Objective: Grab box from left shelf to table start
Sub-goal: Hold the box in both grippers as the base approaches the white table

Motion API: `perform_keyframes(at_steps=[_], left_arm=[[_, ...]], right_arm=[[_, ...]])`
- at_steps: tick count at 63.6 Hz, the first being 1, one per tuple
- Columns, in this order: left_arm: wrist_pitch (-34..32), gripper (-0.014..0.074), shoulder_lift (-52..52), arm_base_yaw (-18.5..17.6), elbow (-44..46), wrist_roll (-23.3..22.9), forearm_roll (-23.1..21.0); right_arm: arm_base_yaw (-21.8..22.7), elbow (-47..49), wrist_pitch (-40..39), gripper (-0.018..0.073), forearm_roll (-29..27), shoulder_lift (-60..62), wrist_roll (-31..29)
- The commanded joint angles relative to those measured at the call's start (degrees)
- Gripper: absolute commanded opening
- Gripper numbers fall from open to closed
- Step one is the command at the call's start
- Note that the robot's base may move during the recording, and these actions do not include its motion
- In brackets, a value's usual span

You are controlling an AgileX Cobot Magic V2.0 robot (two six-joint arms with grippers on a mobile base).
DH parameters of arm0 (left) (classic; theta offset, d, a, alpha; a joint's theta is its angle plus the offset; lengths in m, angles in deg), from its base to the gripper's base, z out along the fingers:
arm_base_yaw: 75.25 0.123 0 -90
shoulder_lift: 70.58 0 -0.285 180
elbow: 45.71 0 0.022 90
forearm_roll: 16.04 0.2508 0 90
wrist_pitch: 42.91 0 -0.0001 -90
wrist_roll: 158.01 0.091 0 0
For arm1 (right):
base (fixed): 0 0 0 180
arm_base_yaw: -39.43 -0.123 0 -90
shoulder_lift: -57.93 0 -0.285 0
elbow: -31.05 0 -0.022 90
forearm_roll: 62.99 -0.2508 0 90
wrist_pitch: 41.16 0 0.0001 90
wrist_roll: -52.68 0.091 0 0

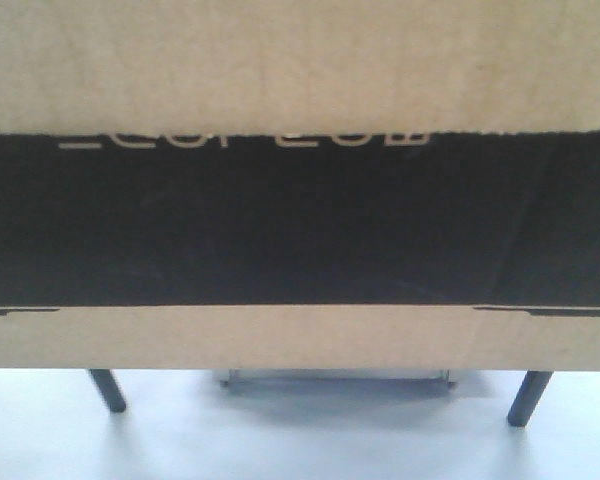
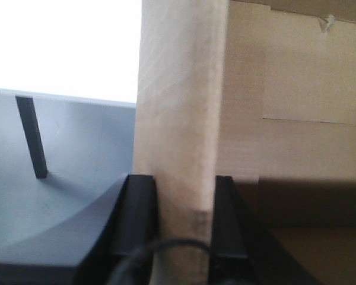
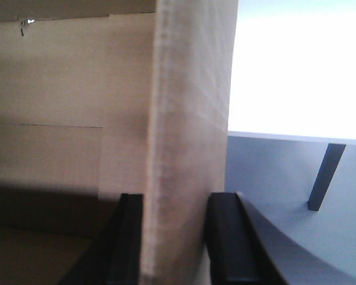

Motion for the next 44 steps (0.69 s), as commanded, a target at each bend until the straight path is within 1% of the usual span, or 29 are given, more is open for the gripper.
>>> perform_keyframes(at_steps=[1, 44], left_arm=[[-1.94, -0.0012, -0.41, -0.05, 2.17, -1.19, -0.73], [-1.94, -0.0012, -0.41, -0.05, 2.17, -1.19, -0.45]], right_arm=[[0.23, 1.55, -1.81, 0.0057, 1.12, -0.3, -0.44], [0.23, 1.55, -1.81, 0.0057, 1.12, -0.3, -0.44]])
